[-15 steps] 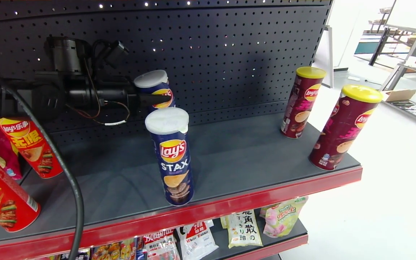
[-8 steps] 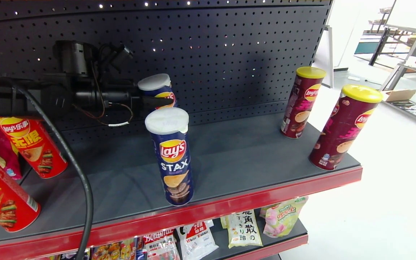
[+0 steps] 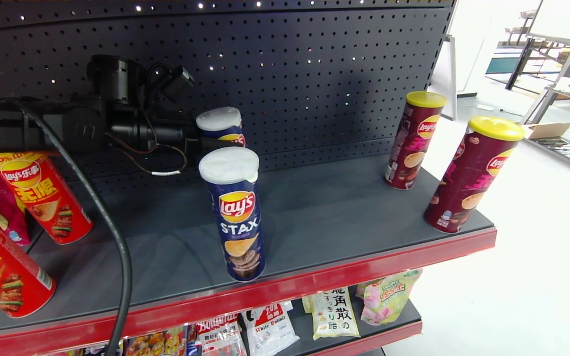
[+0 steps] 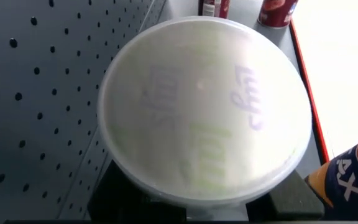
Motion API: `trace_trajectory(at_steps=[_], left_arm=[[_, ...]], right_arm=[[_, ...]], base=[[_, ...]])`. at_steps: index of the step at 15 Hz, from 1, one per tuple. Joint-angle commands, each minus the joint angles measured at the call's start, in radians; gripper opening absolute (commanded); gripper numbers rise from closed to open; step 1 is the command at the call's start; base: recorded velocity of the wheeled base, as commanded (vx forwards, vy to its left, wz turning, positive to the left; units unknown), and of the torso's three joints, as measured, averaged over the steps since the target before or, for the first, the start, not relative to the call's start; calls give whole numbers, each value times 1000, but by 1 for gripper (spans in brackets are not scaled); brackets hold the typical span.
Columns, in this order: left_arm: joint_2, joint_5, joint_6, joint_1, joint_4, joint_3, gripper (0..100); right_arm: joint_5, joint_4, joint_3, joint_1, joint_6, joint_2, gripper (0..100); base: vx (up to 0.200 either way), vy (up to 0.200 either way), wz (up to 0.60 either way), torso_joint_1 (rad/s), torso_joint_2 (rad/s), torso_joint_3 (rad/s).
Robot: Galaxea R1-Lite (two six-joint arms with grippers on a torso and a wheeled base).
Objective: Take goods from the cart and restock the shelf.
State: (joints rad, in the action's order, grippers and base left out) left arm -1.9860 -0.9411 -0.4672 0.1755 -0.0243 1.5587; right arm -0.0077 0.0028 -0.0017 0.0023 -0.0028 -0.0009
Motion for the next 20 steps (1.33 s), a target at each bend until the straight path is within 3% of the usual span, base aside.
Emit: trace_trajectory(at_steps=[1, 5, 12, 20], left_arm=[[-4, -2, -5, 2, -2, 11, 0], [-34, -2, -7, 4, -3, 69, 0], [-50, 2, -27, 22, 0, 66, 0], [-57, -4, -27, 24, 0, 63, 0]], right_arm=[[0, 0, 0, 1, 0, 1, 100], [0, 0, 0, 1, 0, 1, 100], [0, 0, 0, 1, 0, 1, 100], [0, 0, 0, 1, 0, 1, 100]], base=[[0, 0, 0, 0, 0, 0], [0, 0, 0, 0, 0, 0], [0, 0, 0, 0, 0, 0], [0, 0, 0, 0, 0, 0]])
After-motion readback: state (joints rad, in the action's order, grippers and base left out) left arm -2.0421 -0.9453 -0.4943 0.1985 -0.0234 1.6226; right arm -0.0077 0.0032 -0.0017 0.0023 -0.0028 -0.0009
